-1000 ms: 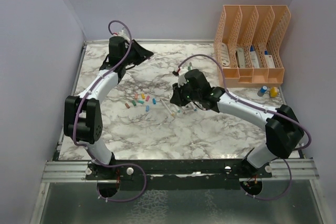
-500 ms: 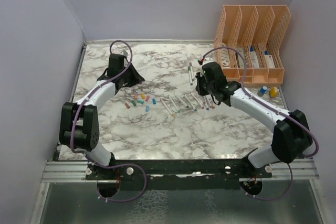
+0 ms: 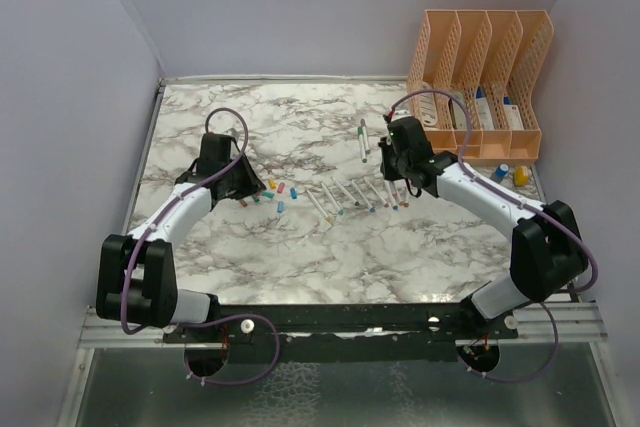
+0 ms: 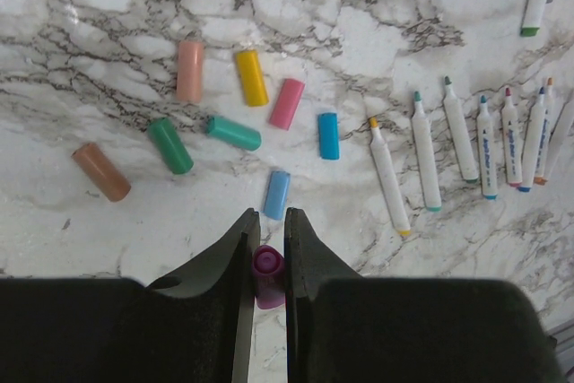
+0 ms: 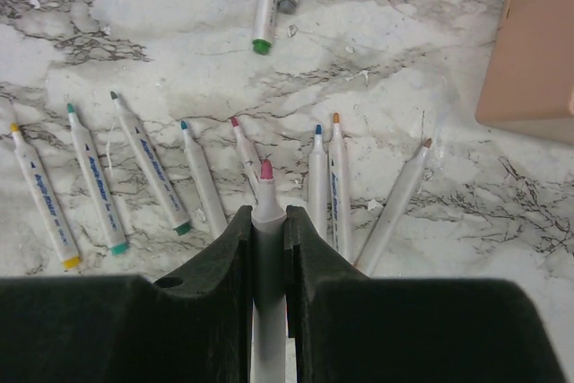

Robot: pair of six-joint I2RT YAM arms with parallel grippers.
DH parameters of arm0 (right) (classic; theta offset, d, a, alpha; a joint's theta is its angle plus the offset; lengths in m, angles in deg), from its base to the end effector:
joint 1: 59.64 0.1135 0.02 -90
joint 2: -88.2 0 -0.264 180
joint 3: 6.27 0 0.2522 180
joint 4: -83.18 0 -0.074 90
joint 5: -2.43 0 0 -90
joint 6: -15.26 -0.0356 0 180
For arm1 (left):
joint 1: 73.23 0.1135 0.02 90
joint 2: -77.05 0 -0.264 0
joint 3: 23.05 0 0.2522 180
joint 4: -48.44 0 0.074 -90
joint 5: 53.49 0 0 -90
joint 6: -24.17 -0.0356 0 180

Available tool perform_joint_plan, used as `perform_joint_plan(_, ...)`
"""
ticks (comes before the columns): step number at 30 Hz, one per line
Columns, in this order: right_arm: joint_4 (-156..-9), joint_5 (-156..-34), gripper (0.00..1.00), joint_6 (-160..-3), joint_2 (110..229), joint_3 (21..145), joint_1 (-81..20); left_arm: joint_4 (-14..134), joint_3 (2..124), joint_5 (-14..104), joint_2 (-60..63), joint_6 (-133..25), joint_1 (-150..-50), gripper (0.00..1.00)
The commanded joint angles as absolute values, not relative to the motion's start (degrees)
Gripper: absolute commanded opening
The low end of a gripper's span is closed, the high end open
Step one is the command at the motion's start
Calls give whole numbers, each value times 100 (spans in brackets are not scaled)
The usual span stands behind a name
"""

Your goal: Open the pen caps

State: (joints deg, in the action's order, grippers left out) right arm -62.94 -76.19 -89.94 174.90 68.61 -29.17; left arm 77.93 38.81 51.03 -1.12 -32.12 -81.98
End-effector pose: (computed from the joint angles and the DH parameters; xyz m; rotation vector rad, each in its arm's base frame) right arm 0.2860 0.1601 0.2475 -0.2179 2.3437 0.1556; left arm 0.2789 -0.0520 0.2233 -0.4029 2.4028 -0.6467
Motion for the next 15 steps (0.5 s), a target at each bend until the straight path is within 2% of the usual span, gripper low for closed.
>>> perform_joint_plan(1,-6366,-7487,1,-9029,17670,6980,-3021,7978,3623,4996,14,-3243,-8219,0)
perform_joint_plan(15,-6558,-8387,1,-8529,18037,7287,-3025,7988,3342,4917,-188,-3374,-8317,0)
